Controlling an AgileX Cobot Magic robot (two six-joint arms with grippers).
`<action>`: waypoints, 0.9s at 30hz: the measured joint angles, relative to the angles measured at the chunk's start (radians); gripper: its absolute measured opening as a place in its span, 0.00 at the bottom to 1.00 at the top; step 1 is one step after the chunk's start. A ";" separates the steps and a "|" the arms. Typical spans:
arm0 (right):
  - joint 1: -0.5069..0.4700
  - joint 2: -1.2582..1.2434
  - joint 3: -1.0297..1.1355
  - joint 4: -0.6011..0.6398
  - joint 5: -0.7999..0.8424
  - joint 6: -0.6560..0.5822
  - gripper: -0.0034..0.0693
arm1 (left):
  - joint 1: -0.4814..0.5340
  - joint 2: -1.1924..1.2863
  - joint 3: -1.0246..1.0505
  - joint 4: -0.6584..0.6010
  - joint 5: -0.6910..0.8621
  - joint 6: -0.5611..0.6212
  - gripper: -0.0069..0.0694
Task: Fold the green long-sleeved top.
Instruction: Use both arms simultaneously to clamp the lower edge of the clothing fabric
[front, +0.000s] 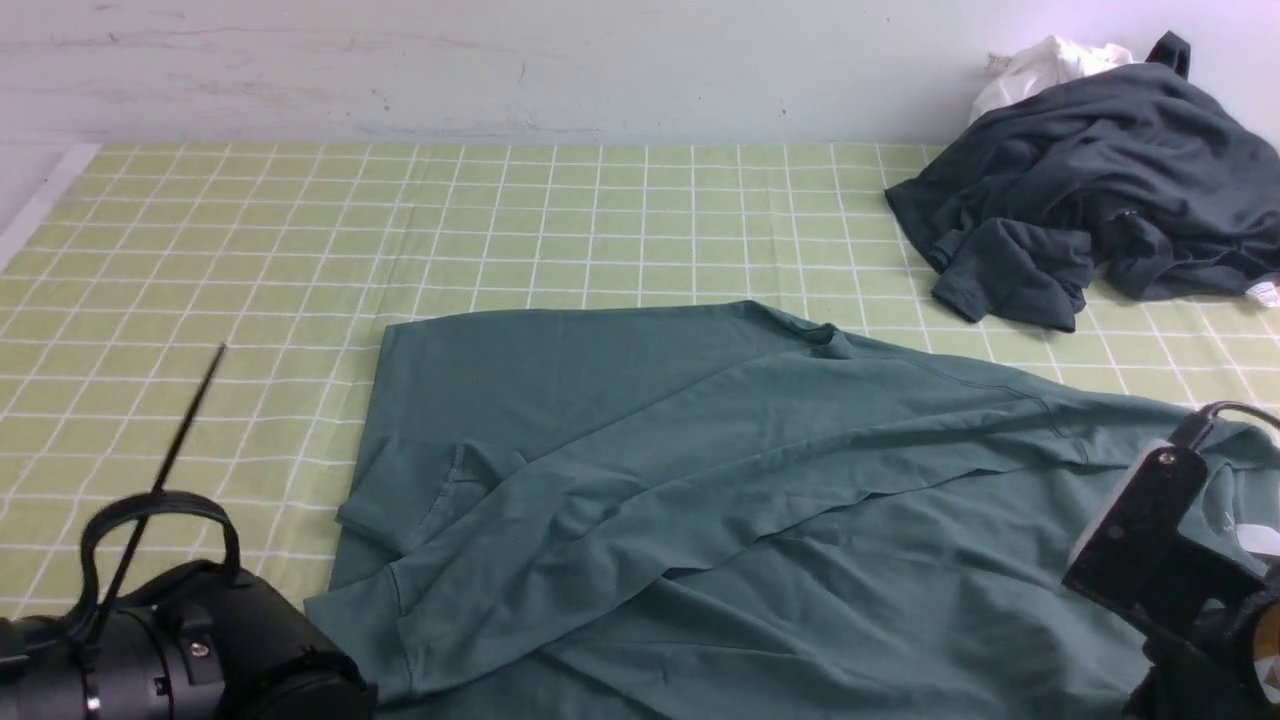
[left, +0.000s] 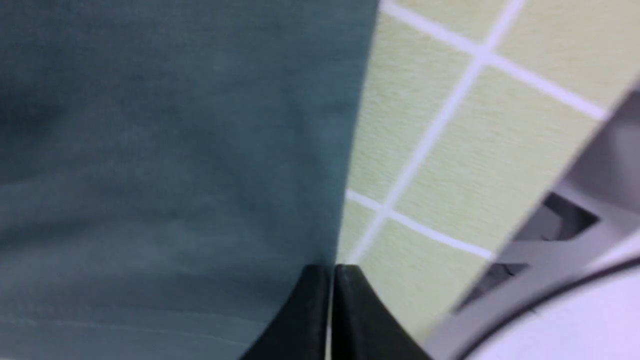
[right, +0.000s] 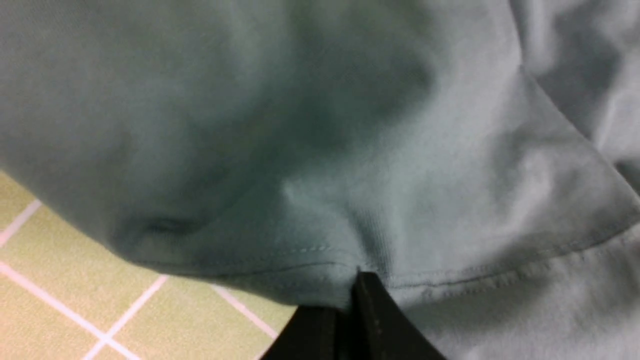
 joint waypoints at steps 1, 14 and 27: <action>0.000 -0.009 0.000 0.000 0.009 0.000 0.06 | 0.000 -0.013 -0.008 -0.001 0.026 -0.009 0.09; 0.000 -0.085 0.000 -0.171 0.058 -0.005 0.06 | 0.282 -0.250 -0.329 0.182 0.162 -0.224 0.09; 0.000 -0.074 0.002 -0.204 -0.185 -0.005 0.06 | 0.092 -0.094 -0.082 0.047 0.130 -0.037 0.13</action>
